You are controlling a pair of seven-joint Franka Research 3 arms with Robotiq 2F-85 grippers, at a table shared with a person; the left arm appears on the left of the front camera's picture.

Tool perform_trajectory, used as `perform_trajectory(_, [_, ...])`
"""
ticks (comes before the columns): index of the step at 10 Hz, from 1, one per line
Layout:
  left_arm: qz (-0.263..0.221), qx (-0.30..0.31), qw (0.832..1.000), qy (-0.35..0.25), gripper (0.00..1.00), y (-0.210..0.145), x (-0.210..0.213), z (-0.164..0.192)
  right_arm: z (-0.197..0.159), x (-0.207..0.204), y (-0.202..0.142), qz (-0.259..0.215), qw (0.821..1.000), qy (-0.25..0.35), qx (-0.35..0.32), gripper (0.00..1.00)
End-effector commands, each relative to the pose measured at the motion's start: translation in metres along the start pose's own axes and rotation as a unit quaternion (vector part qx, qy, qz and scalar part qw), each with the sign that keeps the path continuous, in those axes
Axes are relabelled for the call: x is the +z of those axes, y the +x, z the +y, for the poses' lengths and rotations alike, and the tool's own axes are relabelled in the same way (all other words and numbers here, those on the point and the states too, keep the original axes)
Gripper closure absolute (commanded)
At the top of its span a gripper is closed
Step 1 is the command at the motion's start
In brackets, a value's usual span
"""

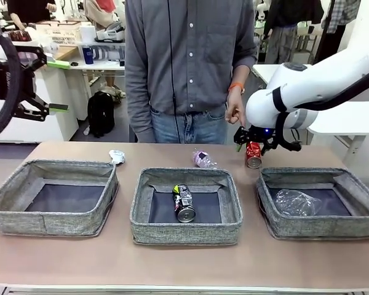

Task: Sort the waste into the appropriate baskets.
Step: Pick up the waste item pointed out by the person.

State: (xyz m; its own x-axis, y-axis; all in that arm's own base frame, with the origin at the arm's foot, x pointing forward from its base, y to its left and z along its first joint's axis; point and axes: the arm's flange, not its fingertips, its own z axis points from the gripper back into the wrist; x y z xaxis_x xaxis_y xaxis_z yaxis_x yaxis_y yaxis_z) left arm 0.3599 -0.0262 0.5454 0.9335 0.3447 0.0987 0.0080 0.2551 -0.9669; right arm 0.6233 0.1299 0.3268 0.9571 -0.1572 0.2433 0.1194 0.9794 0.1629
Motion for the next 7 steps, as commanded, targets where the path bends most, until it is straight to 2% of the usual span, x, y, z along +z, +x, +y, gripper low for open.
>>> perform_trajectory(1, [0.000, -0.007, 1.000, -0.009, 0.00, -0.0008, -0.0001, -0.0014, 0.0023, -0.0053, 0.0061, -0.012, 0.999, -0.027, -0.031, 0.00])
perform_trajectory(6, [0.000, -0.007, 1.000, -0.009, 0.00, -0.0008, -0.0001, -0.0014, -0.0041, -0.0107, 0.0075, -0.002, 0.998, -0.037, -0.041, 0.00])
perform_trajectory(7, [0.000, -0.007, 1.000, -0.009, 0.00, -0.0008, -0.0001, -0.0014, -0.0040, -0.0117, 0.0069, 0.002, 0.998, -0.045, -0.032, 0.23])
